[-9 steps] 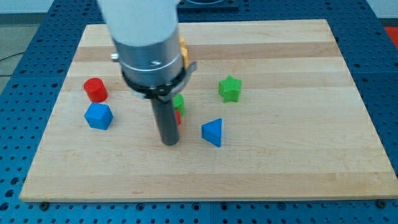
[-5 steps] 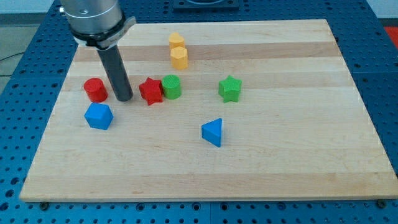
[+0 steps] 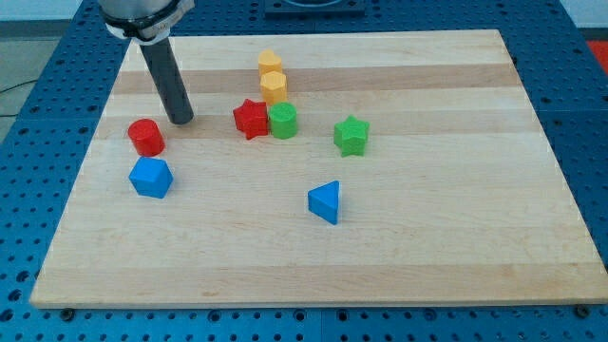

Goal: Push the blue triangle and green circle towards the bottom center

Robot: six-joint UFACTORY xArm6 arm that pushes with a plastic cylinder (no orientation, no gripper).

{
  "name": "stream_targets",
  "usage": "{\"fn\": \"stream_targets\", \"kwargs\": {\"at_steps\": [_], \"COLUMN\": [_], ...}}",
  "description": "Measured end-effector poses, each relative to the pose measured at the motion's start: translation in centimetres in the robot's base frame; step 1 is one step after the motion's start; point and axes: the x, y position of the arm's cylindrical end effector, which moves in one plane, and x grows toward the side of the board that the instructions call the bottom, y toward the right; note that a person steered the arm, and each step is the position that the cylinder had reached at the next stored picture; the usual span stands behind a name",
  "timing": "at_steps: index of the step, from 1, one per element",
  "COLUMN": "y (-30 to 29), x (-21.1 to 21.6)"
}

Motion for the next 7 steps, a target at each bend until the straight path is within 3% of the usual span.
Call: {"fn": "stream_targets", "kwargs": {"at_steps": [1,3,7], "y": [0.2,13.2,14.8], "x": [-2.0,-2.6,12.7]}}
